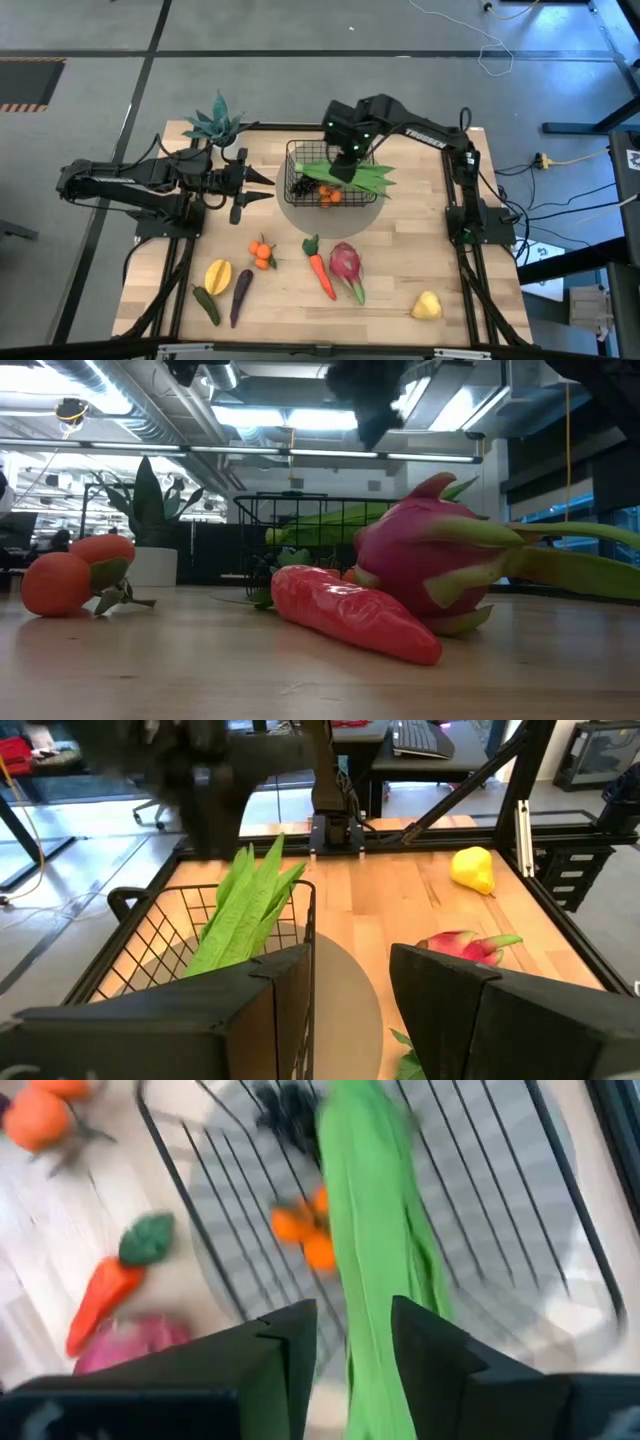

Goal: Build produce basket
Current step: Put the leaf lettuce into the wire basket

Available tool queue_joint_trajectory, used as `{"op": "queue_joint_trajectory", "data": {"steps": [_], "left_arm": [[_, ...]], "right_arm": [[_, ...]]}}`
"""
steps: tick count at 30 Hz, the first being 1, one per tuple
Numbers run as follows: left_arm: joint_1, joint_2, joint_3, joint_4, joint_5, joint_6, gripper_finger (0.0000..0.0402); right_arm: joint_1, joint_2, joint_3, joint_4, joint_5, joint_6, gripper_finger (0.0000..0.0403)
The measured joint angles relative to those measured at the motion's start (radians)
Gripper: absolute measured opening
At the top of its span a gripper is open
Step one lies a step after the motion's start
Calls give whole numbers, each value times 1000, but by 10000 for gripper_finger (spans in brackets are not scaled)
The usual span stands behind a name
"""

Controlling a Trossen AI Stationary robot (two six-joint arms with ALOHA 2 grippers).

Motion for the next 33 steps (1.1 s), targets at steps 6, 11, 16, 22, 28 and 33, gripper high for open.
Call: {"op": "queue_joint_trajectory", "data": {"steps": [6, 11, 16, 22, 28, 33], "left_arm": [[0, 0, 0, -2, 0, 0, 131], [0, 0, 0, -5, 0, 0, 131], [0, 0, 0, -4, 0, 0, 131], [0, 0, 0, -5, 0, 0, 131], [0, 0, 0, -5, 0, 0, 131], [0, 0, 0, -5, 0, 0, 131]], "right_arm": [[35, -28, 20, 29, 81, 55, 119], [59, -24, -140, 155, 69, 11, 119], [56, -24, -347, 404, 20, -46, 119], [10, -23, -523, 546, 55, -66, 119], [-22, -23, -559, 580, 222, -45, 119], [-28, -23, -559, 601, 115, -43, 119]]}}
